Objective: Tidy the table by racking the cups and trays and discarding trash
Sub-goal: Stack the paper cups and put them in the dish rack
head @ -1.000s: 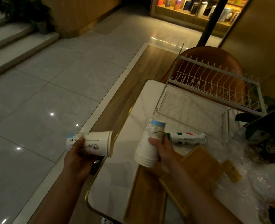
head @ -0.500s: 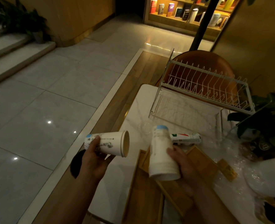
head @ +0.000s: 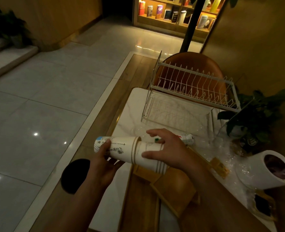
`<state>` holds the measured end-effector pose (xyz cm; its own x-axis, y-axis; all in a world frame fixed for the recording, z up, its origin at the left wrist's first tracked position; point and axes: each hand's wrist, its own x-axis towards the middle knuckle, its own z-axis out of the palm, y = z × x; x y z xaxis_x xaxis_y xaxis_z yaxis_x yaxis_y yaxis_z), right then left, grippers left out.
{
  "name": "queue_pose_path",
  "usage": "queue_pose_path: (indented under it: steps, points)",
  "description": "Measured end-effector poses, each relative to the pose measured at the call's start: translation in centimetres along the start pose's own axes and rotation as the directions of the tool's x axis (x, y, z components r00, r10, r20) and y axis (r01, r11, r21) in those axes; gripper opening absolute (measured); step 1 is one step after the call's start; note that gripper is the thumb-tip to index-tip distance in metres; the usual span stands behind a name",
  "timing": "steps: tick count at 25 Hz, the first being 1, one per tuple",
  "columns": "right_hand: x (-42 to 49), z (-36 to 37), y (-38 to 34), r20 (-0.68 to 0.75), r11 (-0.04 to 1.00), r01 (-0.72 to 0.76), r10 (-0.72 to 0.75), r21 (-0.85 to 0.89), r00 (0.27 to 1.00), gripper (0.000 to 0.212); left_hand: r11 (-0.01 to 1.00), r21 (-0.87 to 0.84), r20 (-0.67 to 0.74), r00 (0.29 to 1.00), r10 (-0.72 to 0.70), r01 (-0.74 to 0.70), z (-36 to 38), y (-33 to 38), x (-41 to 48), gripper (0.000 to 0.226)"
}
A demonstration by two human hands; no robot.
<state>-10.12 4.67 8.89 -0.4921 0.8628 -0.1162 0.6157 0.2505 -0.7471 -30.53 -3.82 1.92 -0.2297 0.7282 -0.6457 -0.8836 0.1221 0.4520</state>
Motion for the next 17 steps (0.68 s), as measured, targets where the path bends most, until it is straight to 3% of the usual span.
queue_pose_path:
  steps: [2, 4, 8, 10, 13, 17]
  points:
    - [-0.1, 0.6, -0.3, -0.166, 0.991, 0.052, -0.031, 0.123, 0.986, 0.062, 0.998, -0.061, 0.009, 1.0, -0.019, 0.02, 0.5, -0.5, -0.4, 0.054]
    - [-0.6, 1.0, -0.3, -0.261, 0.977, 0.105, -0.053, 0.187, 0.964, 0.062, 0.989, -0.145, -0.001, 0.999, -0.036, 0.035, 0.8, -0.9, -0.7, 0.054]
    - [-2.3, 2.2, 0.6, -0.158, 0.961, 0.098, -0.058, 0.258, 0.986, 0.086, 0.98, -0.196, 0.016, 1.0, -0.024, 0.026, 1.3, -1.3, -0.9, 0.065]
    - [-3.0, 2.7, 1.1, -0.14, 0.961, 0.094, -0.059, 0.26, 0.988, 0.092, 0.985, -0.171, 0.045, 0.999, -0.008, 0.016, 1.5, -1.6, -1.0, 0.065]
    - [-3.2, 2.7, 1.3, -0.209, 0.94, 0.086, -0.017, 0.33, 0.978, 0.08, 0.995, -0.093, 0.122, 0.992, -0.028, 0.04, 1.3, -2.1, -1.4, 0.052]
    - [-3.4, 3.0, 1.3, -0.25, 0.894, 0.101, 0.013, 0.436, 0.968, 0.078, 0.991, 0.133, 0.234, 0.972, -0.026, -0.006, 0.3, -1.8, -1.7, 0.041]
